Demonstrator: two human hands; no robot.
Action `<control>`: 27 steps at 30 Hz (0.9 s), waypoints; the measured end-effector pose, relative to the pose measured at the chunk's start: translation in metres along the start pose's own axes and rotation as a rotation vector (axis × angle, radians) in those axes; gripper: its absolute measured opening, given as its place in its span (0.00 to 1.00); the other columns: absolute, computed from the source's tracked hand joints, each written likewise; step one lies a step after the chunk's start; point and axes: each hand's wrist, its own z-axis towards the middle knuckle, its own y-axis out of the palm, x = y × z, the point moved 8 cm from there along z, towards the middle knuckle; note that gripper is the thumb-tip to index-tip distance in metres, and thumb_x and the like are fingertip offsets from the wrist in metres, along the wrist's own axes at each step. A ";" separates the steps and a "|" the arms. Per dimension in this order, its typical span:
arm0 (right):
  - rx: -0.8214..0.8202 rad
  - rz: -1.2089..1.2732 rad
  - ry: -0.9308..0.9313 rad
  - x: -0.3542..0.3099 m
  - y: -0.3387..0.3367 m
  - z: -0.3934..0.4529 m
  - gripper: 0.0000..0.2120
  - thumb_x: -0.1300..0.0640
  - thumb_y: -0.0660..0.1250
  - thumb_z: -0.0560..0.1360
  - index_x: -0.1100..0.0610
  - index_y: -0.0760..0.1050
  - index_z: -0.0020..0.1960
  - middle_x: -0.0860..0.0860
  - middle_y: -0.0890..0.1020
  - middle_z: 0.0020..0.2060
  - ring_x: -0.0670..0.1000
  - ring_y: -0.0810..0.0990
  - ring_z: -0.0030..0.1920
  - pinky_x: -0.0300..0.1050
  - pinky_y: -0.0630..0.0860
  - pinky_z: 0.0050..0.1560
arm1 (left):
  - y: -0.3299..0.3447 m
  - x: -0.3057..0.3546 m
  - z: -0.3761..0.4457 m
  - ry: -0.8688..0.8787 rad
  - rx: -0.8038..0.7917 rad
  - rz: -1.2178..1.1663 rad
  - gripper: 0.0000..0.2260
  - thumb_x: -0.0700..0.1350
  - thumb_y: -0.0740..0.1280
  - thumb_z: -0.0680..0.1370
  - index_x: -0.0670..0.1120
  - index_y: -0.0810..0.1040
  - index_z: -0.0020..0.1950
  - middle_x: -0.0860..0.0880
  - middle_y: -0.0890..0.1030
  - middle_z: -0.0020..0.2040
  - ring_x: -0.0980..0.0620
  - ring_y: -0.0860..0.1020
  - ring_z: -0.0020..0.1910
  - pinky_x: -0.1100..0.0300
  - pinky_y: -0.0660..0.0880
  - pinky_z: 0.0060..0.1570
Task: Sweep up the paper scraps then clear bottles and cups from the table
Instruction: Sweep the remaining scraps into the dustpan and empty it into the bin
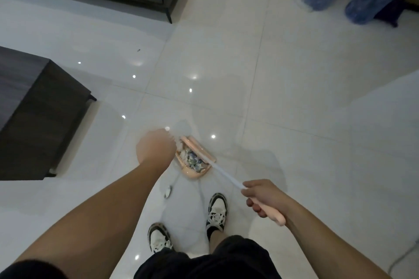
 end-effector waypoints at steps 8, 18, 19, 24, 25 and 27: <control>0.099 0.000 -0.066 -0.012 -0.007 -0.019 0.21 0.61 0.67 0.78 0.55 0.70 0.70 0.57 0.75 0.33 0.49 0.68 0.24 0.38 0.62 0.23 | -0.011 -0.059 -0.017 -0.048 -0.020 -0.026 0.07 0.50 0.65 0.70 0.49 0.74 0.35 0.51 0.75 0.32 0.48 0.74 0.31 0.61 0.69 0.31; 0.079 -0.102 -0.152 -0.047 0.042 0.046 0.03 0.65 0.66 0.78 0.61 0.73 0.46 0.55 0.70 0.26 0.50 0.67 0.22 0.39 0.66 0.21 | -0.023 -0.175 -0.094 -0.304 0.063 -0.113 0.12 0.57 0.68 0.70 0.52 0.74 0.32 0.53 0.75 0.29 0.54 0.74 0.29 0.62 0.65 0.26; 0.071 -0.113 -0.139 -0.044 0.052 0.051 0.05 0.65 0.66 0.78 0.62 0.73 0.44 0.55 0.70 0.25 0.51 0.67 0.21 0.39 0.66 0.21 | -0.023 -0.190 -0.107 -0.335 0.068 -0.113 0.12 0.57 0.67 0.71 0.52 0.74 0.32 0.54 0.75 0.29 0.54 0.74 0.28 0.62 0.65 0.26; 0.031 -0.233 -0.116 -0.007 0.102 0.048 0.06 0.68 0.63 0.77 0.62 0.71 0.42 0.55 0.70 0.26 0.51 0.67 0.21 0.40 0.66 0.24 | -0.022 -0.263 -0.177 -0.494 0.109 -0.133 0.13 0.58 0.67 0.70 0.51 0.75 0.31 0.53 0.75 0.28 0.53 0.73 0.29 0.62 0.65 0.26; 0.020 -0.270 -0.114 0.004 0.110 0.044 0.05 0.68 0.62 0.77 0.62 0.71 0.43 0.56 0.70 0.26 0.51 0.67 0.21 0.40 0.66 0.24 | -0.022 -0.276 -0.190 -0.518 0.120 -0.151 0.13 0.58 0.68 0.69 0.51 0.75 0.31 0.52 0.75 0.28 0.53 0.73 0.30 0.62 0.65 0.27; -0.005 -0.332 -0.110 0.028 0.126 0.033 0.04 0.68 0.61 0.76 0.61 0.71 0.45 0.55 0.69 0.27 0.51 0.66 0.20 0.40 0.66 0.24 | -0.021 -0.300 -0.213 -0.541 0.131 -0.168 0.12 0.58 0.69 0.69 0.51 0.76 0.32 0.52 0.76 0.29 0.52 0.74 0.31 0.62 0.66 0.27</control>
